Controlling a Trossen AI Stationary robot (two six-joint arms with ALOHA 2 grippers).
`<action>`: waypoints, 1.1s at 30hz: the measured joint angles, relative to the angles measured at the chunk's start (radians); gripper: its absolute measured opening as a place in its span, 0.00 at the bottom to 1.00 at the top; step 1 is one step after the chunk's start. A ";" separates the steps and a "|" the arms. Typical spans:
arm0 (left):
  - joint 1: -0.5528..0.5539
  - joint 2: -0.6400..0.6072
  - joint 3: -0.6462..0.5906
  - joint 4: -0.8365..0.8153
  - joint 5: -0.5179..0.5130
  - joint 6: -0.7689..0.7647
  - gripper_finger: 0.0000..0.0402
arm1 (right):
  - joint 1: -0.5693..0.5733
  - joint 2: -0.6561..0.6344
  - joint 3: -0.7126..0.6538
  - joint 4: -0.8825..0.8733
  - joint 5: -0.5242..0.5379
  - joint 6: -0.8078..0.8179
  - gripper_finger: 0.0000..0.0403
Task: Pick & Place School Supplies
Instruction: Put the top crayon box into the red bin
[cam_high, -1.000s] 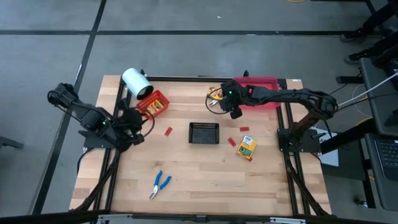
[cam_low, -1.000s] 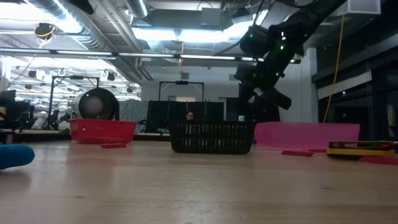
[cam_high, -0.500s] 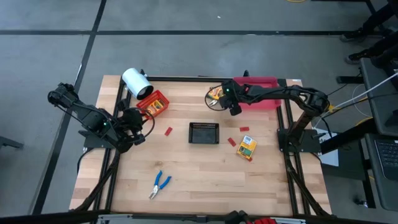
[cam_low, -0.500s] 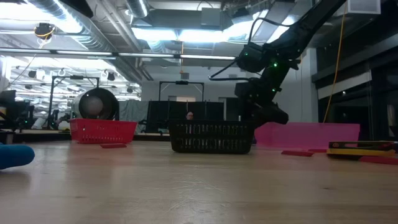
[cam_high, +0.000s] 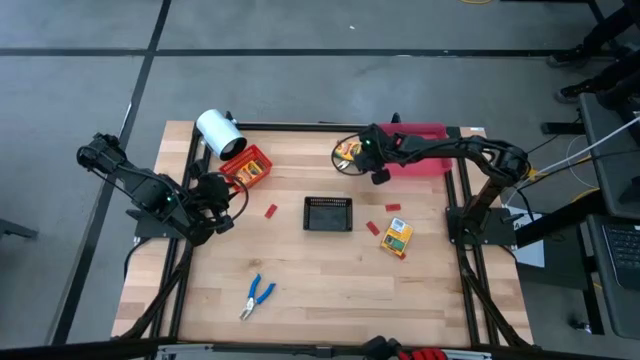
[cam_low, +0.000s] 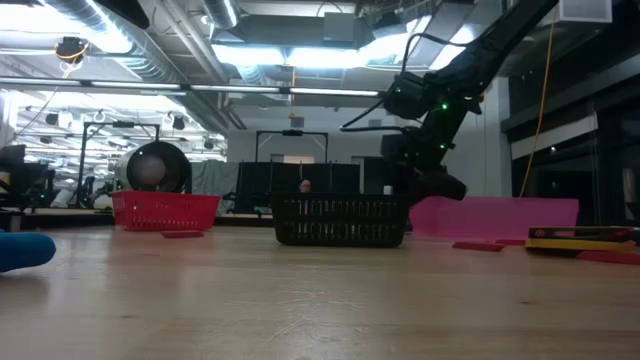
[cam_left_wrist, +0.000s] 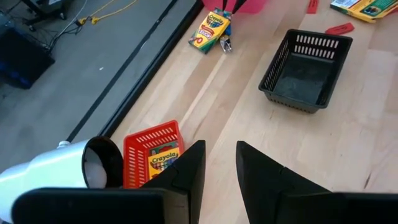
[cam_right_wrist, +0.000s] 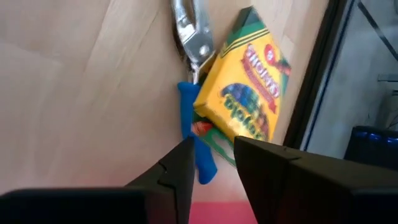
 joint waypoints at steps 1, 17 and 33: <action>0.000 0.000 0.000 0.000 0.001 -0.003 0.21 | 0.000 0.000 -0.005 0.004 0.000 0.005 0.29; 0.000 0.000 0.000 0.000 0.012 -0.013 0.21 | -0.008 -0.002 -0.030 0.055 -0.023 0.015 0.32; 0.000 0.000 0.000 0.001 0.012 -0.029 0.21 | -0.010 0.015 -0.030 0.056 -0.041 0.041 0.26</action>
